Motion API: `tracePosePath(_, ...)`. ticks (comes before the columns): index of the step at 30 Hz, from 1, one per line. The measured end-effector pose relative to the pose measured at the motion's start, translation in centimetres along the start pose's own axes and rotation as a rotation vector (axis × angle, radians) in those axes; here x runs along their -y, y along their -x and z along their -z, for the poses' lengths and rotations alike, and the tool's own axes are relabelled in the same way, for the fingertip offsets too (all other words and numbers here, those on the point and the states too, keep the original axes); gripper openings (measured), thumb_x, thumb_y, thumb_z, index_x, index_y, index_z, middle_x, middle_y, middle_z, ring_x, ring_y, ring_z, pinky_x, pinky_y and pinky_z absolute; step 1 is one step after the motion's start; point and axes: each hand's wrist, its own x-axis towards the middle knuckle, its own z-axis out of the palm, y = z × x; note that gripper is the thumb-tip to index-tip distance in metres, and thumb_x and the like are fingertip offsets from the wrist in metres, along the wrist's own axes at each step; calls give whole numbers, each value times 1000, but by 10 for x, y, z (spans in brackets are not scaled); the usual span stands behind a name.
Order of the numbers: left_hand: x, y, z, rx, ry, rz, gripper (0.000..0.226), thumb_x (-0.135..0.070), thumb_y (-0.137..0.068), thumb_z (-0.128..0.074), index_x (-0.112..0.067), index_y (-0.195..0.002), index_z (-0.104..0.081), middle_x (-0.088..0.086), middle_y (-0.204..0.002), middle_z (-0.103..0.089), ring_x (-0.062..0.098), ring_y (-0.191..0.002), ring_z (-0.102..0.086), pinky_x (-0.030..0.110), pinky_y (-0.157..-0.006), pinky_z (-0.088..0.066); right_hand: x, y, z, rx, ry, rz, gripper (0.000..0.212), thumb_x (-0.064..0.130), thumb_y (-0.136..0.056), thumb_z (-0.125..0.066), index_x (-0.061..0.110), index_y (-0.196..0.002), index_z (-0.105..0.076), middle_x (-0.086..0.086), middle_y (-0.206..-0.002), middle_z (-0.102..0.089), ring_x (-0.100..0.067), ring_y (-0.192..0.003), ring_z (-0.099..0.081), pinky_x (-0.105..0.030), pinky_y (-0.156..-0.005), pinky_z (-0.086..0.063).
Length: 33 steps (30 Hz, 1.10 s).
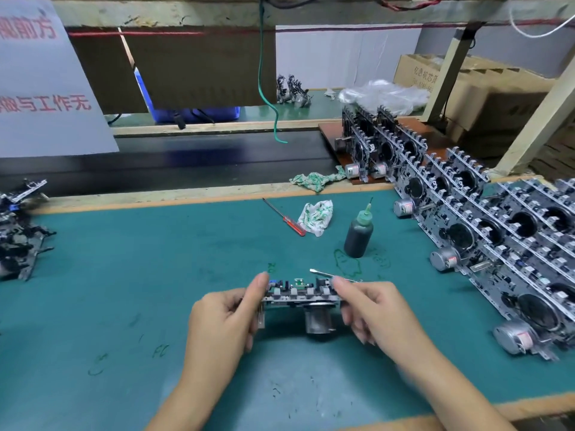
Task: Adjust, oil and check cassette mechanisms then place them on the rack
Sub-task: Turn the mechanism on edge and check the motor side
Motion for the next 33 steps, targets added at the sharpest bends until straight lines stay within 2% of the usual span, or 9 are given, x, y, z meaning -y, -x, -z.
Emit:
tracePosePath(3, -3, -11, 0, 25, -35, 100, 79, -82, -72, -47, -13, -35, -42, 7, -29, -40, 13, -31, -36, 17, -40, -34, 2, -10, 0, 14, 2, -60, 59, 70, -69, -51, 18, -42, -50, -1, -36, -38, -15, -37, -37, -12, -41, -29)
tracePosePath(7, -6, -24, 4, 80, -159, 187, 78, -81, -70, -35, -12, -33, -40, 6, -31, -43, 16, -35, -41, 22, -49, -41, 8, -22, 1, 51, 118, -57, 66, 78, -66, -46, 17, -41, -51, -1, -33, -42, -13, -36, -38, -15, -44, -31)
tracePosePath(10, -5, -28, 11, 17, -571, 69, 82, -87, -73, -17, -16, -49, -51, -1, -43, -53, 13, -50, -53, 26, -53, -38, 7, -25, 11, -4, 350, 14, 75, 87, -66, -39, 15, -50, -53, 2, -39, -44, -13, -41, -42, -26, -53, -38)
tracePosePath(12, -6, -32, 15, -57, -679, -106, 69, -85, -73, -16, -30, -65, -57, -14, -67, -59, 9, -74, -55, 28, -58, -36, 3, -27, 19, -75, 386, 126, 57, 79, -62, -46, 22, -65, -53, 8, -55, -47, -8, -51, -42, -30, -59, -38)
tracePosePath(15, -12, -42, 13, 139, -366, -313, 37, -72, -81, -36, -46, -100, -55, -26, -105, -56, -4, -107, -47, 17, -87, -36, 3, -28, 18, 108, 271, 197, 42, 55, -60, -75, 42, -94, -56, 22, -88, -57, 0, -89, -55, -18, -76, -42)
tracePosePath(17, -16, -46, 6, 294, -253, -422, 32, -61, -83, -43, -50, -111, -55, -27, -117, -53, -6, -117, -43, 12, -97, -30, -1, -32, 12, 160, 268, 244, 39, 35, -67, -83, 41, -97, -59, 23, -96, -58, -1, -100, -55, -18, -84, -41)
tracePosePath(22, -15, -50, -9, 352, -317, -542, 29, -49, -89, -50, -43, -113, -65, -23, -116, -58, -7, -114, -44, 21, -101, -30, -7, -37, 7, 153, 139, 236, 32, 32, -67, -82, 40, -91, -63, 19, -97, -65, -4, -99, -59, -19, -87, -41)
tracePosePath(25, -12, -53, -10, 351, -317, -530, 25, -40, -89, -52, -42, -107, -70, -27, -112, -59, -8, -112, -45, 23, -101, -30, -8, -38, 6, 175, 83, 199, 32, 35, -65, -79, 36, -94, -65, 13, -96, -68, -7, -98, -62, -27, -90, -44)
tracePosePath(33, -9, -54, -12, 380, -208, -460, 23, -38, -85, -55, -45, -105, -67, -36, -106, -60, -10, -119, -43, 33, -104, -36, -7, -38, 4, 153, 60, 212, 31, 21, -67, -84, 35, -88, -67, 14, -90, -67, -6, -88, -63, -22, -83, -45)
